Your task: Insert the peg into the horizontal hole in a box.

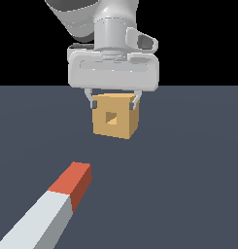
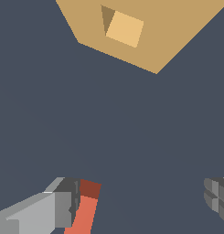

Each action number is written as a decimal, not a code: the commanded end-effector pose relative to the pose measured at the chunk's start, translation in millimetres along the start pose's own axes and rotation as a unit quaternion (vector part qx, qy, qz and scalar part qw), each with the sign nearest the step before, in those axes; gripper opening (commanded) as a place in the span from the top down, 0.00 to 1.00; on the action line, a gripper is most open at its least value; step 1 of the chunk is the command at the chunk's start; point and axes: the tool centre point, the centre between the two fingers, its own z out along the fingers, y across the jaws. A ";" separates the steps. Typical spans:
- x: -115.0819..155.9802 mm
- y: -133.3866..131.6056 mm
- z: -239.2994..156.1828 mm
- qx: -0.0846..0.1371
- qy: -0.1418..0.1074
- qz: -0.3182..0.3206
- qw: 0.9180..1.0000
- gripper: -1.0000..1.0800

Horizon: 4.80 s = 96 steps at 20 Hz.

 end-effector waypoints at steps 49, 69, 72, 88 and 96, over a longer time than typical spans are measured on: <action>-198.6 -88.6 133.7 -0.021 0.016 0.112 0.993 0.04; -191.9 -87.9 135.6 -0.021 0.016 0.115 0.993 1.00; -181.3 -87.9 132.8 -0.021 0.016 0.119 0.993 1.00; -60.3 -79.6 100.0 -0.020 0.017 0.166 0.986 1.00; -5.1 -69.8 84.4 -0.020 0.018 0.187 0.982 1.00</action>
